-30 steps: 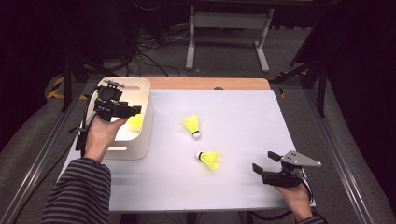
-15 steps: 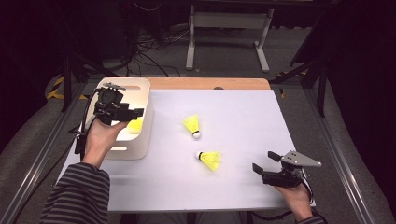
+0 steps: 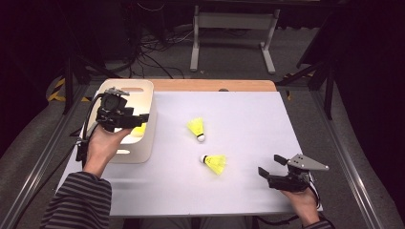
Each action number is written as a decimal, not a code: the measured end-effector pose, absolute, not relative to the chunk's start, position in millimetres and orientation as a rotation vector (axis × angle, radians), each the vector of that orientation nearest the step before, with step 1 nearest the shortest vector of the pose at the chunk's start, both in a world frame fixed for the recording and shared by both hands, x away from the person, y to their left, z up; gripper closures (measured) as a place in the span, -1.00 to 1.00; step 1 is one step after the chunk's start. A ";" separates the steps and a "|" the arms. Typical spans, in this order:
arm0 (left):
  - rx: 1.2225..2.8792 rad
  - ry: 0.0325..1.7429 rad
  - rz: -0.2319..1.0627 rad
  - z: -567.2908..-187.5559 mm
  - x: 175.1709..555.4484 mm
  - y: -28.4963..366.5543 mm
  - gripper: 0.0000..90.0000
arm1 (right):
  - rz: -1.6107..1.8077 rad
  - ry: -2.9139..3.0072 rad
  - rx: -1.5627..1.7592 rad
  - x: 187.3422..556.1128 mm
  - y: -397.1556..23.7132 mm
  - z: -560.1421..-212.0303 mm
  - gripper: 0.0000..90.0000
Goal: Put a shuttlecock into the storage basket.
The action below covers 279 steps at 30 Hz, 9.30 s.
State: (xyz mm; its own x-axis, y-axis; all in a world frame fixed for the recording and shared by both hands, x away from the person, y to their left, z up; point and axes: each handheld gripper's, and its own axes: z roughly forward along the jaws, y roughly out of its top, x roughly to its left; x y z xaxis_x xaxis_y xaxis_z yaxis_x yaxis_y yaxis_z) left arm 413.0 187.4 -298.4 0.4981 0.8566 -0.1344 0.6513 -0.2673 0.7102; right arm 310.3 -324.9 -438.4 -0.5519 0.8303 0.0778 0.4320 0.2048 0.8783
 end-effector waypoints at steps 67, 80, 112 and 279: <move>2.071 1.049 0.271 -318.5 372.1 144.0 -0.19 | 1.301 2.071 1.176 309.9 -324.9 -438.4 -0.63; 2.081 1.016 0.259 -327.4 361.7 139.5 -0.20 | 1.301 2.068 1.178 309.7 -324.5 -438.3 -0.63; 2.069 1.009 0.227 -359.4 342.3 138.4 -0.23 | 1.309 2.076 1.183 309.6 -323.5 -438.3 -0.63; 1.975 1.165 0.372 -423.1 284.1 216.5 -0.34 | 0.975 2.530 1.187 374.6 -209.6 -430.3 0.15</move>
State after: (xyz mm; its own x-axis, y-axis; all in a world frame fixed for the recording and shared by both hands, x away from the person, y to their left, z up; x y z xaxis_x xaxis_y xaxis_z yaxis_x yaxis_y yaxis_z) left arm 284.1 216.5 -423.1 0.5335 0.8345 -0.1374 0.6009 -0.2597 0.7560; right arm 374.6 -209.6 -430.3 -0.6646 0.7394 0.1075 0.6202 0.4657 0.6313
